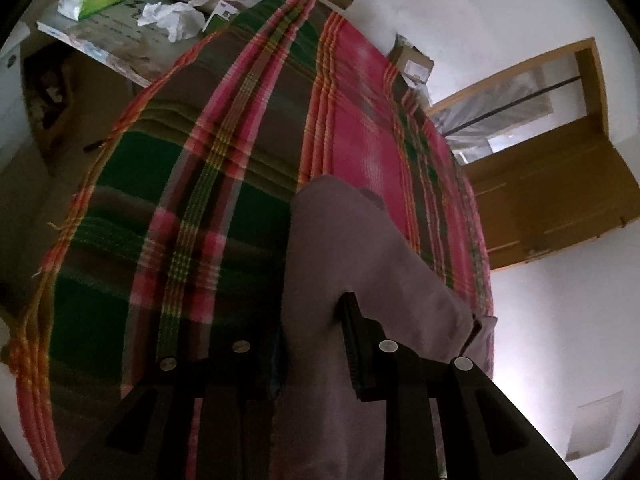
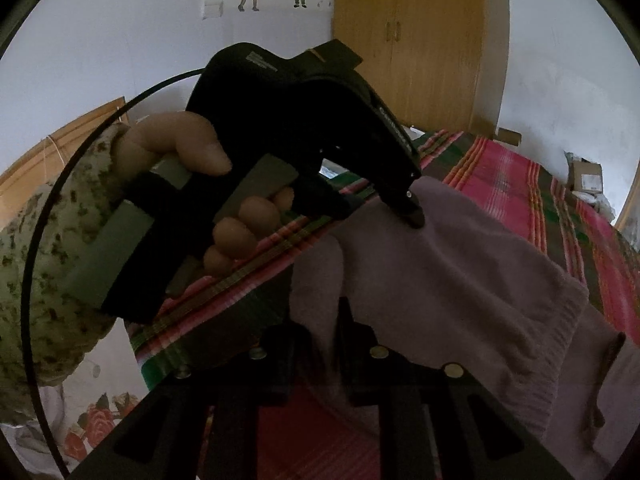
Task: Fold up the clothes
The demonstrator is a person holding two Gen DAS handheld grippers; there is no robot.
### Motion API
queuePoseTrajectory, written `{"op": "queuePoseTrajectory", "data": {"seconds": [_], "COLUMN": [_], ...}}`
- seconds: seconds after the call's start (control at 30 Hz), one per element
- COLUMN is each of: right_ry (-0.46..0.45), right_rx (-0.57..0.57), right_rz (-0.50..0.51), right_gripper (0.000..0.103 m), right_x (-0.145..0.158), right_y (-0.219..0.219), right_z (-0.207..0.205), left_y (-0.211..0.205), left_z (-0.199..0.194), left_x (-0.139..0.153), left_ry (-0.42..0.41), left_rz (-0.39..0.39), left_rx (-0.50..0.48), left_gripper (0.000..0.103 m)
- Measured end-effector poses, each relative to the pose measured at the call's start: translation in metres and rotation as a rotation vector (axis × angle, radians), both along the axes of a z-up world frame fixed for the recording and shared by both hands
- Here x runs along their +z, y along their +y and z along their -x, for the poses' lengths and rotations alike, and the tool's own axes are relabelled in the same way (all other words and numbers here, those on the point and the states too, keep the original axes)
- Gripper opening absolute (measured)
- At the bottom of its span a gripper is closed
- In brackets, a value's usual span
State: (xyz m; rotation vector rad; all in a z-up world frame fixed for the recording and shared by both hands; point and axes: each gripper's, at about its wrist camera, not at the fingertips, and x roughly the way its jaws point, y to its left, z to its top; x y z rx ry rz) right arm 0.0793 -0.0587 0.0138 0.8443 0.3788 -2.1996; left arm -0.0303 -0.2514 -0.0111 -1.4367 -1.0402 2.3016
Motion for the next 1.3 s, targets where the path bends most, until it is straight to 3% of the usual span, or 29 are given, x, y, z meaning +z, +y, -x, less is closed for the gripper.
{"op": "queuePoseTrajectory", "data": {"seconds": [0.13, 0.37, 0.83, 1.3], "right_ry": [-0.005, 0.009, 0.067, 0.095], "right_rx": [0.001, 0.003, -0.042, -0.114], "right_rz": [0.015, 0.042, 0.160, 0.302], "right_gripper": [0.017, 0.017, 0.017, 0.017], "right_x": [0.002, 0.009, 0.054, 0.094], "right_y": [0.005, 0.011, 0.063, 0.134], "right_z": [-0.006, -0.007, -0.025, -0.031], "left_y": [0.001, 0.003, 0.033, 0.101], "left_z": [0.001, -0.005, -0.012, -0.013], "left_x": [0.001, 0.015, 0.067, 0.122], "left_ry": [0.012, 0.052, 0.131, 0.232], "left_rz": [-0.001, 0.007, 0.018, 0.029], "left_rx": [0.005, 0.018, 0.024, -0.026], "left_gripper": [0.024, 0.013, 0.012, 0.012]}}
